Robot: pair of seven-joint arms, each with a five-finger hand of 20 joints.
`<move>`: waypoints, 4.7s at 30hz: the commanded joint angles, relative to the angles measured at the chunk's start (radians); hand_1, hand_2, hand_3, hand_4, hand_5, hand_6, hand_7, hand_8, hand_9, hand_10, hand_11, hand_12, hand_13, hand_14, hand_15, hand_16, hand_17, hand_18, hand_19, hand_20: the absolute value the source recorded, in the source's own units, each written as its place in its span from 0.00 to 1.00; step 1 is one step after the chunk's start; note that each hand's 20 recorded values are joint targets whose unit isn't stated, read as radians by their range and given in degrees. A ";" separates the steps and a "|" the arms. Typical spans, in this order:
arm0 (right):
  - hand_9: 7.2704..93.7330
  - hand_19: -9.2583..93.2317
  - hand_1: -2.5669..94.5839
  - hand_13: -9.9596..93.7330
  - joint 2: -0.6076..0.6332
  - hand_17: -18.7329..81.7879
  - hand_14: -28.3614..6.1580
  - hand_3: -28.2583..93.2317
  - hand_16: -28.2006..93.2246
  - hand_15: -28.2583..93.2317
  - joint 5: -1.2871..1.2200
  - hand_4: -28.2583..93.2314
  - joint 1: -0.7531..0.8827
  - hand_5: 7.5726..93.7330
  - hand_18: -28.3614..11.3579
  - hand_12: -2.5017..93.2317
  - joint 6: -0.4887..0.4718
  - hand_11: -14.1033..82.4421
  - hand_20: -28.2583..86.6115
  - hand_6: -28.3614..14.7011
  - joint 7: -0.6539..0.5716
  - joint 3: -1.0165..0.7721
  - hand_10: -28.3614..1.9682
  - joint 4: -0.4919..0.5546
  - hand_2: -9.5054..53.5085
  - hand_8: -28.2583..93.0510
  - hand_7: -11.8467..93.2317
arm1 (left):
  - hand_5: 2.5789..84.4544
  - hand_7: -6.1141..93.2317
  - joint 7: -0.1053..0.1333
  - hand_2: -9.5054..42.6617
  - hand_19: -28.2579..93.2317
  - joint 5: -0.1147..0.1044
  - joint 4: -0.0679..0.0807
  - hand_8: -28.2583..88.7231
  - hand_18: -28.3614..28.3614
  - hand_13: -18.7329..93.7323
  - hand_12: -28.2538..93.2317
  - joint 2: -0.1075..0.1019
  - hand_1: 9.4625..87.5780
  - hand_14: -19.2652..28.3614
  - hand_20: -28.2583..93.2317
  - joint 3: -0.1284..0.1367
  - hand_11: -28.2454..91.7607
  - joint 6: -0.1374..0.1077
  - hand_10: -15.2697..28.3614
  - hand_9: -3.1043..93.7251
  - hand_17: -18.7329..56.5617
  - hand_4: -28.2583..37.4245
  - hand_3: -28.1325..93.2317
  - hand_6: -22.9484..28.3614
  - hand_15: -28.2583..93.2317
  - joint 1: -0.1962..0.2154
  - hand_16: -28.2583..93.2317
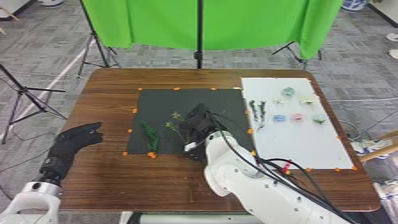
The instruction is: Arrange flowers
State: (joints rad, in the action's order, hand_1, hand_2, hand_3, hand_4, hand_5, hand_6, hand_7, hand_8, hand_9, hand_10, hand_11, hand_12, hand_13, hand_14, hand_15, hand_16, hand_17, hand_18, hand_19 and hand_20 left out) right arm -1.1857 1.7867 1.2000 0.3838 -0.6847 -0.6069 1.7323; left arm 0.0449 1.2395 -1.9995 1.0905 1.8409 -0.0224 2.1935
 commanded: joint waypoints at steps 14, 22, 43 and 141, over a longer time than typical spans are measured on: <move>0.95 1.00 0.58 1.00 -0.006 0.75 0.82 0.67 0.51 0.73 0.015 0.16 0.023 0.85 0.22 0.34 -0.007 0.48 0.65 0.59 0.012 0.001 0.54 -0.011 0.00 0.38 0.34 | 0.54 0.20 -0.018 0.26 0.47 0.007 0.005 0.19 0.79 0.50 0.34 0.006 0.28 0.81 0.48 -0.001 0.44 0.018 0.69 0.52 0.31 0.16 0.76 0.55 0.47 0.005 0.24; 0.93 1.00 0.57 1.00 -0.007 0.74 0.81 0.66 0.51 0.72 0.023 0.16 0.023 0.82 0.22 0.34 0.003 0.48 0.65 0.57 0.018 0.008 0.52 -0.020 0.00 0.38 0.32 | 0.54 0.20 -0.021 0.27 0.47 0.009 0.006 0.19 0.79 0.50 0.35 0.007 0.28 0.81 0.48 -0.001 0.44 0.020 0.69 0.52 0.31 0.16 0.76 0.55 0.47 0.005 0.24; 0.93 1.00 0.56 1.00 -0.001 0.74 0.81 0.66 0.52 0.71 0.052 0.16 0.022 0.81 0.21 0.33 0.019 0.49 0.65 0.57 0.039 0.004 0.52 -0.024 0.00 0.37 0.32 | 0.54 0.20 -0.019 0.27 0.47 0.010 0.004 0.19 0.79 0.50 0.35 0.008 0.28 0.81 0.48 -0.001 0.44 0.019 0.69 0.52 0.31 0.16 0.76 0.55 0.47 0.008 0.24; 0.97 1.00 0.60 1.00 0.231 0.84 0.83 0.66 0.51 0.83 0.440 0.20 -0.019 0.91 0.25 0.39 -0.489 0.61 0.77 0.57 -0.152 -0.083 0.55 -0.125 0.00 0.40 0.35 | 0.54 0.20 -0.031 0.29 0.47 0.017 -0.010 0.19 0.78 0.50 0.34 0.013 0.29 0.81 0.47 0.017 0.44 0.023 0.69 0.52 0.31 0.16 0.76 0.55 0.47 0.017 0.24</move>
State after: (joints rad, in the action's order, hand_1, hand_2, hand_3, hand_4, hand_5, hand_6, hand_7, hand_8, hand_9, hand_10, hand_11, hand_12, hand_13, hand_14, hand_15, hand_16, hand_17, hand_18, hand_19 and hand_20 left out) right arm -0.9417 2.2690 1.1232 -0.1184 -0.8568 -0.7100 1.6325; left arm 0.0284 1.2502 -2.0118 1.0932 1.8636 -0.0095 2.2063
